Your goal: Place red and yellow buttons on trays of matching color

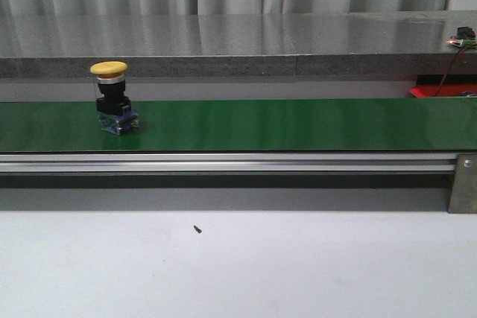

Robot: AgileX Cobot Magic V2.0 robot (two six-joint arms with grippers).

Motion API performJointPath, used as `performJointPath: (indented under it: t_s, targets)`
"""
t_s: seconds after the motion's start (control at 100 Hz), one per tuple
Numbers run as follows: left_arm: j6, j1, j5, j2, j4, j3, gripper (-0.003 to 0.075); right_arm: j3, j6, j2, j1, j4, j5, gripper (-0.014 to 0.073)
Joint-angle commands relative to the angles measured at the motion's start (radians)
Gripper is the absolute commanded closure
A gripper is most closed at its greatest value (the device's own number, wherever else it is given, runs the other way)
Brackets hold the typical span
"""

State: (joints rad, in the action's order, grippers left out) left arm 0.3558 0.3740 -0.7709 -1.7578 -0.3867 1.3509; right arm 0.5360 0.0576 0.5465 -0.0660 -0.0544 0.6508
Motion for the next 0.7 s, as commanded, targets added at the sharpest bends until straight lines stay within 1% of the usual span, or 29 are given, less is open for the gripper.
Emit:
performJointPath:
  t_s: [0.0, 0.08, 0.16, 0.2, 0.25, 0.3, 0.37, 0.41, 0.42, 0.44, 0.49, 0.51, 0.52, 0.69]
  targets:
    - [0.003, -0.003, 0.025, 0.057, -0.037, 0.030, 0.0099, 0.023, 0.000, 0.000, 0.000, -0.001, -0.062, 0.0662]
    - [0.033, -0.003, 0.024, 0.089, -0.076, 0.030, 0.0099, 0.023, 0.000, 0.000, 0.000, -0.001, -0.062, 0.0662]
    - [0.115, -0.003, 0.012, 0.138, -0.152, 0.030, 0.0102, 0.023, 0.000, 0.000, 0.000, -0.001, -0.062, 0.0662]
    - [0.157, -0.003, -0.005, 0.163, -0.190, 0.030, 0.0115, 0.023, 0.000, 0.000, 0.000, -0.001, -0.062, 0.0662]
    - [0.183, -0.010, -0.033, 0.192, -0.210, 0.030, 0.0152, 0.023, 0.000, 0.000, 0.000, -0.001, -0.062, 0.0662]
    - [0.183, -0.024, -0.054, 0.218, -0.210, 0.030, 0.0210, 0.023, 0.000, 0.000, 0.000, -0.001, -0.062, 0.0662]
    - [0.183, -0.044, -0.067, 0.254, -0.210, 0.017, 0.0332, 0.023, 0.000, 0.000, 0.000, -0.001, -0.062, 0.0662]
    - [0.183, -0.057, -0.071, 0.274, -0.210, 0.007, 0.0433, 0.023, 0.000, 0.000, 0.000, -0.001, -0.062, 0.0662]
    - [0.183, -0.060, -0.071, 0.277, -0.210, 0.004, 0.0470, 0.023, 0.000, 0.000, 0.000, -0.001, -0.062, 0.0662]
    - [0.183, -0.067, -0.071, 0.288, -0.210, -0.003, 0.0507, 0.023, 0.000, 0.000, 0.000, -0.001, -0.062, 0.0662]
    - [0.183, -0.087, -0.071, 0.313, -0.210, -0.023, 0.0659, 0.023, 0.000, 0.000, 0.000, -0.001, -0.062, 0.0662]
    - [0.183, -0.097, -0.071, 0.324, -0.210, -0.033, 0.0698, 0.023, 0.000, 0.000, 0.000, -0.001, -0.062, 0.0662]
    - [0.183, -0.105, -0.071, 0.327, -0.210, -0.037, 0.0734, 0.023, 0.000, 0.000, 0.000, -0.001, -0.062, 0.0662]
    - [0.161, -0.193, -0.017, 0.405, -0.203, -0.134, 0.0740, 0.023, 0.000, 0.000, 0.000, -0.001, -0.062, 0.0662]
